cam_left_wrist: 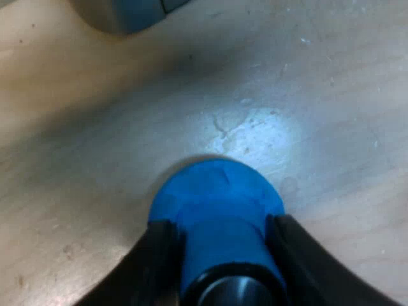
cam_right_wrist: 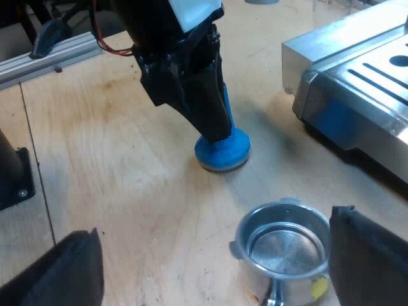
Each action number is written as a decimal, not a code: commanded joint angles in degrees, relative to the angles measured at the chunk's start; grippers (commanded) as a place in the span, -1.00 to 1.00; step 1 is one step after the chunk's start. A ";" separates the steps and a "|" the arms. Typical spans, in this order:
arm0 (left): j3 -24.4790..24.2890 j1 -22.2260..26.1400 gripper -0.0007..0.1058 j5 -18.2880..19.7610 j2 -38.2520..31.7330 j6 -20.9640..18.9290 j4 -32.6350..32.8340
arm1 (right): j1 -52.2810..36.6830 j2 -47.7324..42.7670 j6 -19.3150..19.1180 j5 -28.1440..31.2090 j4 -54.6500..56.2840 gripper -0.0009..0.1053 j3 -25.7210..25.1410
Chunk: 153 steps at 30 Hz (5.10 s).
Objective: Grind coffee beans and then tamp
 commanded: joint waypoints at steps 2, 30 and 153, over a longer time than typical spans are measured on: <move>0.03 0.11 0.32 -0.04 0.17 -0.66 -0.16 | 0.02 -0.47 -0.31 -0.63 -0.95 0.38 -0.12; -14.53 0.11 0.59 -1.04 -21.83 -0.65 12.63 | 0.02 -0.11 4.89 -0.63 18.84 0.38 -16.32; -4.64 8.08 0.59 -23.31 -74.75 -7.21 16.58 | -68.32 -57.83 -5.71 -12.12 85.68 0.38 -29.06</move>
